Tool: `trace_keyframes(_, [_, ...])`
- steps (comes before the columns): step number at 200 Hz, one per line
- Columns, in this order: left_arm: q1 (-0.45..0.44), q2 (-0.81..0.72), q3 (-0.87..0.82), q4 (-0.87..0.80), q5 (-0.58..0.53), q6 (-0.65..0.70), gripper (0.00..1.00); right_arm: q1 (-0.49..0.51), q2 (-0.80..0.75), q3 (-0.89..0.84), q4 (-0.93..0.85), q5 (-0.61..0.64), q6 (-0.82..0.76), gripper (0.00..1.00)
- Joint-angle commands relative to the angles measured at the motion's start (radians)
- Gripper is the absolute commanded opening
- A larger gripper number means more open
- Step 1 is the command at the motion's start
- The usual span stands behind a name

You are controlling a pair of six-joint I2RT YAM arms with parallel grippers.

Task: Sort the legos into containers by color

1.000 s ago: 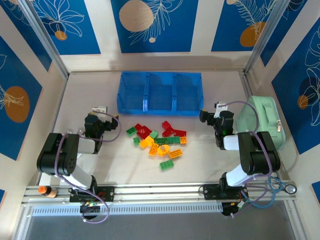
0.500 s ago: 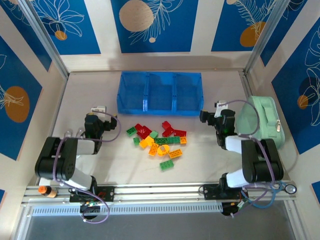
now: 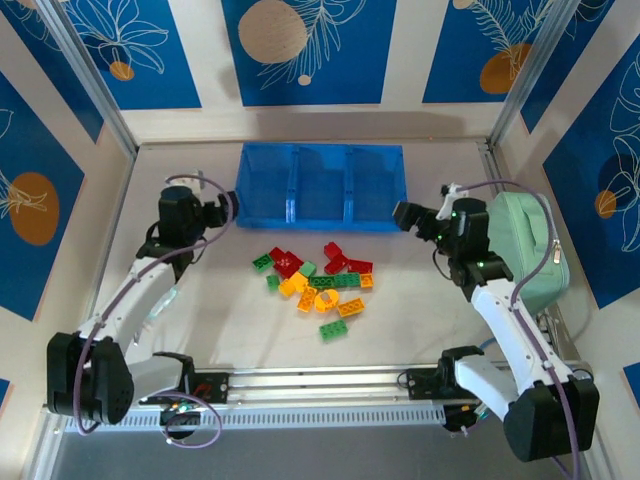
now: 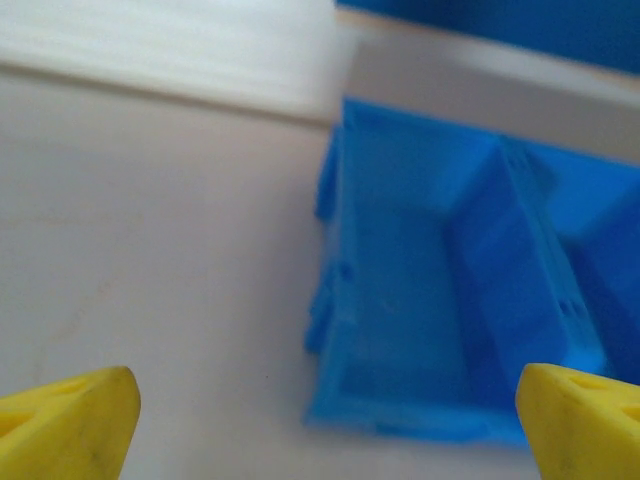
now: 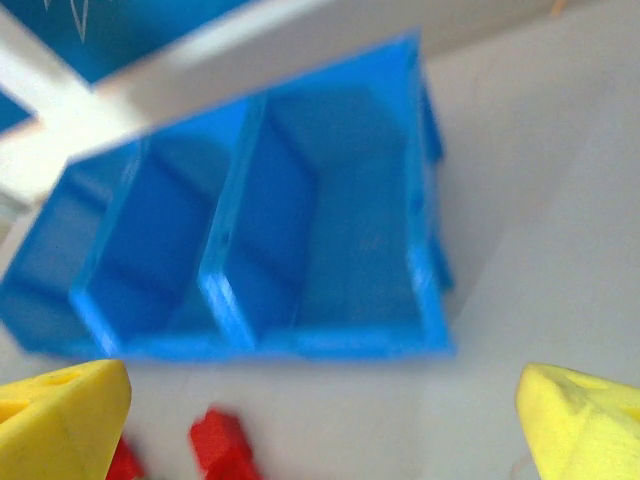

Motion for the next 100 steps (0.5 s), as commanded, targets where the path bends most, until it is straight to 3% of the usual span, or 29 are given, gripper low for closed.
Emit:
trace_keyframes(1, [-0.108, 0.008, 0.037, -0.256, 0.025, -0.049, 0.95, 0.086, -0.010, 0.042, -0.196, 0.054, 0.066, 0.99])
trace_keyframes(21, [-0.185, 0.041, 0.037, -0.326, 0.020, -0.091, 0.94, 0.167, 0.025, 0.068, -0.252, 0.108, 0.089, 1.00])
trace_keyframes(48, [-0.243, 0.110, 0.006, -0.343, 0.043, -0.161, 0.88, 0.260, 0.061, 0.067, -0.264, 0.152, 0.123, 0.93])
trace_keyframes(100, [-0.246, 0.229, 0.010, -0.324, 0.074, -0.146, 0.81, 0.328, 0.098, 0.033, -0.239, 0.153, 0.156, 0.85])
